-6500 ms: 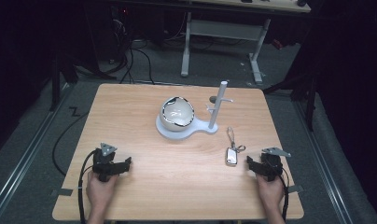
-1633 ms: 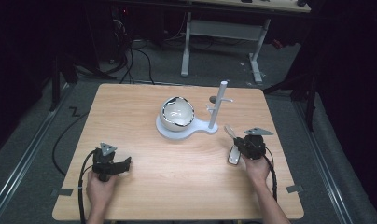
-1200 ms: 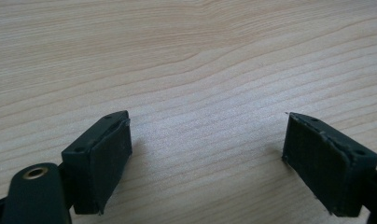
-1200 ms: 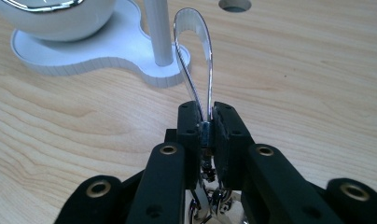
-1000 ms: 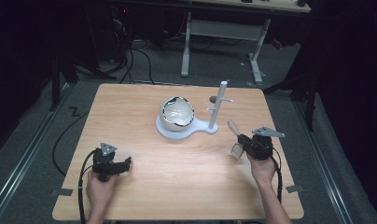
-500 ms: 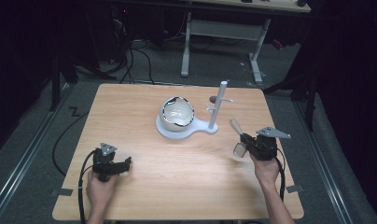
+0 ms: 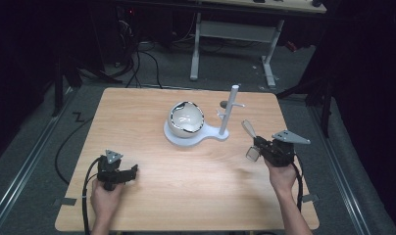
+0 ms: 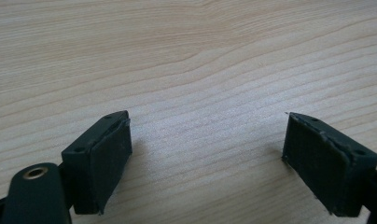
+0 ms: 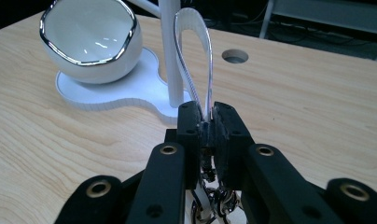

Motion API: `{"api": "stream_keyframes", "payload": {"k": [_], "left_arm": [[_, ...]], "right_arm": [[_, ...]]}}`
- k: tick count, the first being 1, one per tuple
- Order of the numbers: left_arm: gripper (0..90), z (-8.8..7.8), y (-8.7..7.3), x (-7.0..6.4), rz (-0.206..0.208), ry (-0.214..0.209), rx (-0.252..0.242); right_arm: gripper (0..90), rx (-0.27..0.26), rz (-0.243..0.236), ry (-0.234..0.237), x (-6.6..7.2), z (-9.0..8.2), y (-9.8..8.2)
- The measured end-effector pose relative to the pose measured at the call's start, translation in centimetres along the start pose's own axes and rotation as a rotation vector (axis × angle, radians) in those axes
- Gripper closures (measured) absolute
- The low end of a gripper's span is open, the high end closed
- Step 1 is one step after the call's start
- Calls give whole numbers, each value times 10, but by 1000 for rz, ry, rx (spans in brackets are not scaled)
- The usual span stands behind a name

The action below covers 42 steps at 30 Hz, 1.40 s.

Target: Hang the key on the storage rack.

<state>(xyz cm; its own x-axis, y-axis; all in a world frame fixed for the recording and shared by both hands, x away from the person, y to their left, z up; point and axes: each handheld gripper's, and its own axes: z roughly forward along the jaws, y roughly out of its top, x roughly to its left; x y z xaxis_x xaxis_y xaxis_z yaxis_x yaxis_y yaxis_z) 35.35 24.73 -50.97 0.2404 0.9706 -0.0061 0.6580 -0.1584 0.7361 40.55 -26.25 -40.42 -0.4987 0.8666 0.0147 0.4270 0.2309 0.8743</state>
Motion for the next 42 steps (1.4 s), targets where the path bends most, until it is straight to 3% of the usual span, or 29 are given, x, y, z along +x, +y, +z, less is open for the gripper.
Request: {"api": "stream_keyframes", "payload": {"k": [28,33,42], "left_arm": [[159,0,0,0,0,-1,0],[159,0,0,0,0,-1,0],[159,0,0,0,-1,-1,-1]], "right_arm": [[818,-121,-54,21,8,-22,50],[818,-119,-73,14,11,-20,57],[818,-98,-61,9,12,-6,59]]}}
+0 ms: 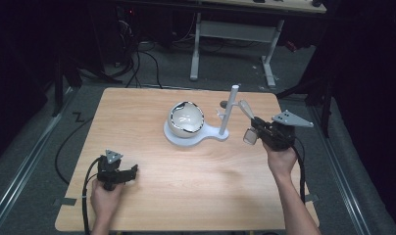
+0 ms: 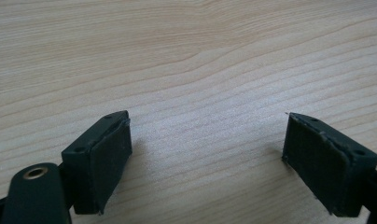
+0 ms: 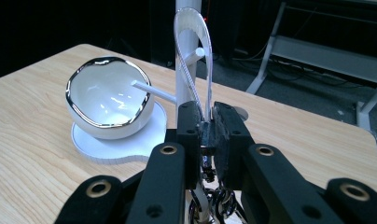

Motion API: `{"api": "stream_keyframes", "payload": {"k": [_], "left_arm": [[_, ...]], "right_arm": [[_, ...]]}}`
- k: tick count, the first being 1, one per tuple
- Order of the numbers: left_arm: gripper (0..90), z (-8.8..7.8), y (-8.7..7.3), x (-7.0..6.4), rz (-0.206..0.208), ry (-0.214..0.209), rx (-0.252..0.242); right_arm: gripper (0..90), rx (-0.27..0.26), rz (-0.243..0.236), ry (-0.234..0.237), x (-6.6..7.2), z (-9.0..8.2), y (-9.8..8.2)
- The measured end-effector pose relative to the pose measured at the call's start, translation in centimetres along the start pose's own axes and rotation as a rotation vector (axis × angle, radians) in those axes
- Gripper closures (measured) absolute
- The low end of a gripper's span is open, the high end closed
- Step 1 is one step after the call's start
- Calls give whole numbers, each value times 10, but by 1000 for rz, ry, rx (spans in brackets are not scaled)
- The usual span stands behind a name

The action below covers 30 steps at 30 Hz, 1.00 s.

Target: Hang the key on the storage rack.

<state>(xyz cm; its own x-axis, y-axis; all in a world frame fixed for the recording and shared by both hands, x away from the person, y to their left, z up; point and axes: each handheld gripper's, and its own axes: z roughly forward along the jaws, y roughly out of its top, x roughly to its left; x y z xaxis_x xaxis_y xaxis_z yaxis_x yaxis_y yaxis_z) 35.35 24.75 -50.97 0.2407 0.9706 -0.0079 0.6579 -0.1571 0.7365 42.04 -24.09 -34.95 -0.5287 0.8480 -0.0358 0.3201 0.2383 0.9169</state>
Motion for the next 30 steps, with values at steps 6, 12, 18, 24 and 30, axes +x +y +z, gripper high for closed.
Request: {"api": "stream_keyframes", "payload": {"k": [6,12,18,24,30], "left_arm": [[159,0,0,0,0,0,0],[159,0,0,0,0,0,0],[159,0,0,0,0,0,0],[159,0,0,0,1,0,0],[159,0,0,0,1,0,0]], "right_arm": [[818,15,12,-9,-1,7,-1],[818,40,20,-14,-3,16,-5],[818,52,30,-17,-3,21,-10],[817,76,32,-13,-3,31,-14],[818,91,34,-14,-2,38,-16]]}}
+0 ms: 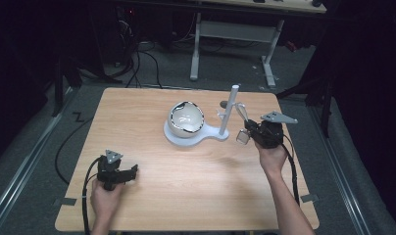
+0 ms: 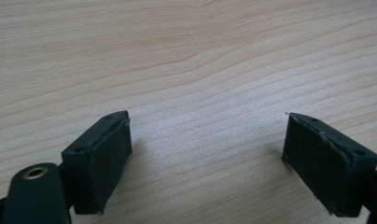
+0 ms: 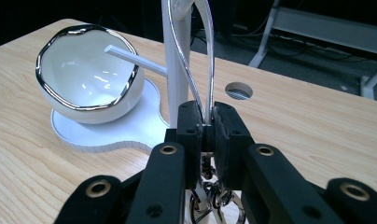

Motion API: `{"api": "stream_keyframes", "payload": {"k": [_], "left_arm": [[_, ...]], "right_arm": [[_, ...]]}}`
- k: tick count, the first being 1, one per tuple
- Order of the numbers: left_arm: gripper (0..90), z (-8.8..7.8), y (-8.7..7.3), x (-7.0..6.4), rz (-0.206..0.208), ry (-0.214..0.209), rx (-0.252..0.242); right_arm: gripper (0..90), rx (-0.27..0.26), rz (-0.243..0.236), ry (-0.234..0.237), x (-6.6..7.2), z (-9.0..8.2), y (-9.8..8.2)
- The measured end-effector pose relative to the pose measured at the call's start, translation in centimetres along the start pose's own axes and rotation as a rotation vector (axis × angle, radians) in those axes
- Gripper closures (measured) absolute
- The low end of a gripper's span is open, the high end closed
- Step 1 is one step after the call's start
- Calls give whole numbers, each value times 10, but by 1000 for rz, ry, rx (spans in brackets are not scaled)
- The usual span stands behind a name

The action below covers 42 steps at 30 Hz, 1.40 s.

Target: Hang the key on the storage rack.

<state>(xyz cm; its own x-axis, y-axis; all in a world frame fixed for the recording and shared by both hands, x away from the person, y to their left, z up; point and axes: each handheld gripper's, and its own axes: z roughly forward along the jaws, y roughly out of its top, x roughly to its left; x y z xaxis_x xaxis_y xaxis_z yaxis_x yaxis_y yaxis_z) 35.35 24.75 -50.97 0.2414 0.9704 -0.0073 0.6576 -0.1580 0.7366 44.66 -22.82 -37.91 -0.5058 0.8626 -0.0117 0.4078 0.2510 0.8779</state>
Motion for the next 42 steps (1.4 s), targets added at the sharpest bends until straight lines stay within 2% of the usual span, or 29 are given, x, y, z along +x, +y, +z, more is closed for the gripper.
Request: {"api": "stream_keyframes", "payload": {"k": [25,42], "left_arm": [[159,0,0,0,1,0,1],[159,0,0,0,0,0,0]], "right_arm": [[816,59,-3,3,3,31,-1],[809,57,20,-2,4,44,-1]]}}
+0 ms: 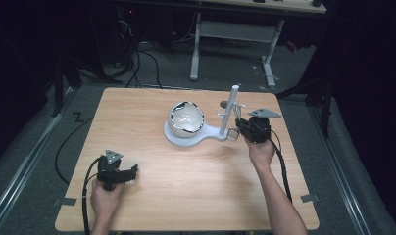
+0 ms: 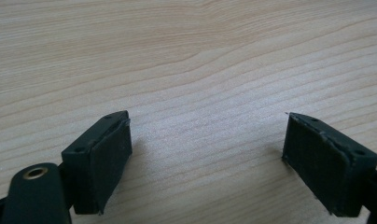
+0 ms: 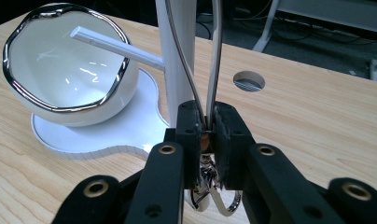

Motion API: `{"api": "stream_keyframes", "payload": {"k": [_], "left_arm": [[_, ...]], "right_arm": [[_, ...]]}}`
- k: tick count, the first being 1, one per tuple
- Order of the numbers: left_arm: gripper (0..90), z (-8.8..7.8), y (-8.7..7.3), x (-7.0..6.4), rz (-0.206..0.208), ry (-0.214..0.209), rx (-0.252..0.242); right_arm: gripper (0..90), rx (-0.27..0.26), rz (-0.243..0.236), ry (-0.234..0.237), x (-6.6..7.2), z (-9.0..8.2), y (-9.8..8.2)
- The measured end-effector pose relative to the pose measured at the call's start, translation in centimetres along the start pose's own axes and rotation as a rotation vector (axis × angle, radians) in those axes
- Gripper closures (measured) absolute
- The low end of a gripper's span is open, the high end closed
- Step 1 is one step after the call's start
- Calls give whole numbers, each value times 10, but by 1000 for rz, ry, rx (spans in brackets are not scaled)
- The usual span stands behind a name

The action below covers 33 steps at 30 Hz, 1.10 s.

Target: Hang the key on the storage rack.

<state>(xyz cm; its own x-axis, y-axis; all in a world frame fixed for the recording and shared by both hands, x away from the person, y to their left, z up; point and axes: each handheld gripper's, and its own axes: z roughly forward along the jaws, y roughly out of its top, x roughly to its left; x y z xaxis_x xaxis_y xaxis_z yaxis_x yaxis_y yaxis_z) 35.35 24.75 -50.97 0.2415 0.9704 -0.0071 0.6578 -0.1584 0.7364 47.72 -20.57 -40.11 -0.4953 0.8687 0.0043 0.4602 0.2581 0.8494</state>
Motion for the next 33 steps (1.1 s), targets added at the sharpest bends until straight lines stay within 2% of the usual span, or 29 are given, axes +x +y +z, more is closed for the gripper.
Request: {"api": "stream_keyframes", "payload": {"k": [20,26,29,33], "left_arm": [[159,0,0,0,-2,1,-1],[159,0,0,0,-1,1,-1],[159,0,0,0,-4,1,-2],[159,0,0,0,-3,1,-2]], "right_arm": [[772,17,25,6,-2,9,-2],[656,7,23,3,-3,7,-2],[570,-6,25,-5,-3,3,-2],[525,-18,27,-3,-4,-2,-4]]}}
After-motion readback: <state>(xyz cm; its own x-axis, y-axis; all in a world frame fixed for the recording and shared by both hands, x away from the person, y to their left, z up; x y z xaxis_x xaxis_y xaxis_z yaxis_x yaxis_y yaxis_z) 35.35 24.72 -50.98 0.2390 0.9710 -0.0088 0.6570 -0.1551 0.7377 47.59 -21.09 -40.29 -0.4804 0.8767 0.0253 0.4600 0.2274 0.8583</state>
